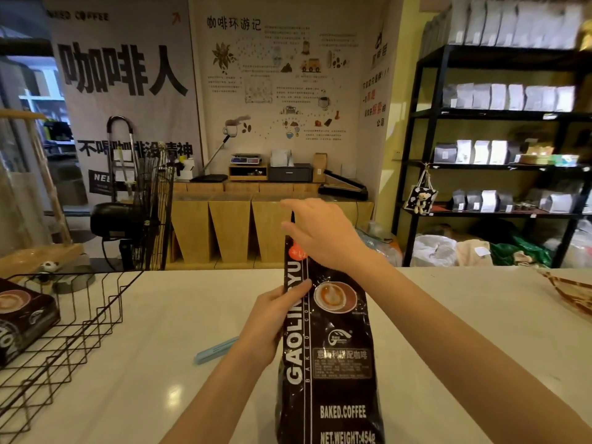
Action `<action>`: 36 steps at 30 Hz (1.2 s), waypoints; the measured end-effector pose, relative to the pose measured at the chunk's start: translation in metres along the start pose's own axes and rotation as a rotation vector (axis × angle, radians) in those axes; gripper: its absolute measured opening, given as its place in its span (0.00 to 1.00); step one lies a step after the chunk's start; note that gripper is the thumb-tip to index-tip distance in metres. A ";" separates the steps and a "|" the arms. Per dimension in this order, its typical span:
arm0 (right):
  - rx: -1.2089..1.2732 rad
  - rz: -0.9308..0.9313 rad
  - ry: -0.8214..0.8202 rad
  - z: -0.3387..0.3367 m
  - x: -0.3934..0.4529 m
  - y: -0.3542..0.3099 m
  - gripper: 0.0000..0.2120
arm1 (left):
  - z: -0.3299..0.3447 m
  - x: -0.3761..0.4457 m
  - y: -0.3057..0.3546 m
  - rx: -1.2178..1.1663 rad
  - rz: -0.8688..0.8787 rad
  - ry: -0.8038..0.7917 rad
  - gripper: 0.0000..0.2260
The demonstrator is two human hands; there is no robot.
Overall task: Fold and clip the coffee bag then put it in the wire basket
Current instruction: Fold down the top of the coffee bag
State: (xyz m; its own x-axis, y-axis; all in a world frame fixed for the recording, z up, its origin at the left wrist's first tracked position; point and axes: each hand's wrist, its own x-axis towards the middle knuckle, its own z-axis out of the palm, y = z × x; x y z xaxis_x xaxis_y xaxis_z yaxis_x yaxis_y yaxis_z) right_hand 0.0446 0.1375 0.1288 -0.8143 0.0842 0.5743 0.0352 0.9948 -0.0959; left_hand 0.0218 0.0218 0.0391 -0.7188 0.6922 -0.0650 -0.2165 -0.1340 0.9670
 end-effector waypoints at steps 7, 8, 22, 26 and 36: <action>0.862 0.582 0.235 0.015 -0.065 0.038 0.34 | 0.000 0.011 0.006 -0.061 -0.006 0.028 0.16; 1.049 0.674 0.152 0.019 -0.072 0.040 0.36 | 0.002 0.012 0.008 -0.056 0.004 0.047 0.15; 1.454 0.740 -0.032 0.042 -0.098 0.041 0.10 | 0.007 0.013 0.007 -0.180 -0.045 0.060 0.15; 1.482 0.716 -0.025 0.042 -0.097 0.040 0.09 | 0.007 0.012 0.004 -0.197 -0.052 0.047 0.18; 1.456 0.788 -0.068 0.038 -0.095 0.045 0.15 | 0.012 0.012 0.017 0.374 0.362 0.221 0.39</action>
State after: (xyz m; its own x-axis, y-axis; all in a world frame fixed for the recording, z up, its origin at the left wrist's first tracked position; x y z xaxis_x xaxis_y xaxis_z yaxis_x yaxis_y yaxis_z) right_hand 0.1011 0.1718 0.0393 -0.8841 0.4672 -0.0115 -0.0803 -0.1760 -0.9811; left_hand 0.0176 0.0367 0.0578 -0.8336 0.4785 0.2761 0.2894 -0.0475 0.9560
